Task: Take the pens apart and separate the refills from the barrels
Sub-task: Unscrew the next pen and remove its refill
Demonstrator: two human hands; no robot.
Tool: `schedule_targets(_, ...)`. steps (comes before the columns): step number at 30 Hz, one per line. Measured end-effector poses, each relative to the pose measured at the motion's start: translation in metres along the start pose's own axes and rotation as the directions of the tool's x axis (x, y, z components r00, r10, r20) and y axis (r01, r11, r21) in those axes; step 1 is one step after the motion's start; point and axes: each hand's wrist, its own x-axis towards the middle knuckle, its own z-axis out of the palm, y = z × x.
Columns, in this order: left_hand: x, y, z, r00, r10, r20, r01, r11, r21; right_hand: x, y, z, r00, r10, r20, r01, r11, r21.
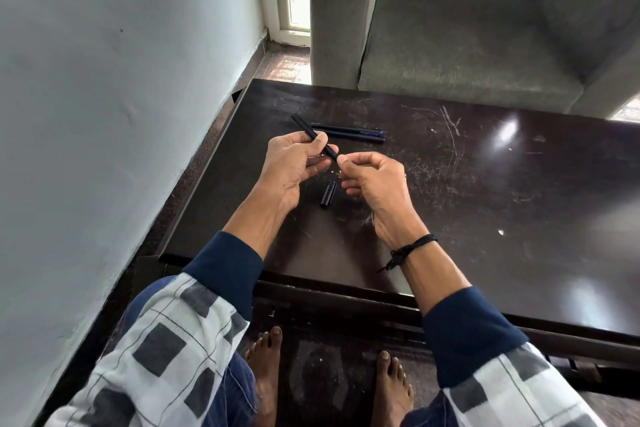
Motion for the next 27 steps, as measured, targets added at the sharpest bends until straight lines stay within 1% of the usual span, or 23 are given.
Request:
schedule_targets(3, -0.0001, 0.0005, 0.0001, 1.000, -0.001, -0.006, 0.001, 1.000, -0.013, 0.0004, -0.0001, 0.0009, 0.999, 0.054, 0.005, -0.054, 0.999, 0.003)
schedule_targets(9, 0.0016, -0.0003, 0.0007, 1.000, -0.014, -0.016, 0.014, 1.000, -0.023, 0.0002, 0.0004, 0.0006, 0.999, -0.038, -0.035, 0.038, 0.999, -0.008)
schedule_targets(12, 0.0016, 0.0005, 0.0005, 1.000, -0.005, -0.018, 0.005, 1.000, -0.021, 0.0008, 0.0018, 0.0010, 0.998, -0.035, -0.043, 0.035, 0.999, -0.006)
schedule_targets(16, 0.0021, 0.0000, 0.0002, 1.000, -0.006, -0.015, 0.006, 1.000, -0.017, 0.0020, 0.0026, 0.0026, 1.000, 0.007, -0.010, -0.007, 1.000, -0.003)
schedule_targets(18, 0.0031, -0.0011, -0.0001, 1.000, -0.012, -0.012, 0.011, 1.000, -0.016, 0.0022, 0.0032, 0.0027, 1.000, -0.011, -0.011, 0.011, 1.000, -0.007)
schedule_targets(22, 0.0030, -0.0024, 0.0007, 1.000, -0.017, -0.011, 0.016, 1.000, -0.013, 0.0014, 0.0028, 0.0004, 0.998, -0.059, -0.037, 0.056, 0.996, -0.073)
schedule_targets(25, 0.0013, -0.0013, 0.0011, 1.000, -0.010, -0.010, 0.010, 1.000, -0.005, 0.0001, 0.0010, 0.0001, 0.999, -0.036, -0.033, 0.034, 0.998, -0.049)
schedule_targets(27, 0.0011, -0.0007, 0.0006, 1.000, -0.004, -0.012, 0.004, 1.000, -0.002, -0.0004, 0.0000, 0.0009, 1.000, 0.004, -0.022, -0.005, 0.999, -0.036)
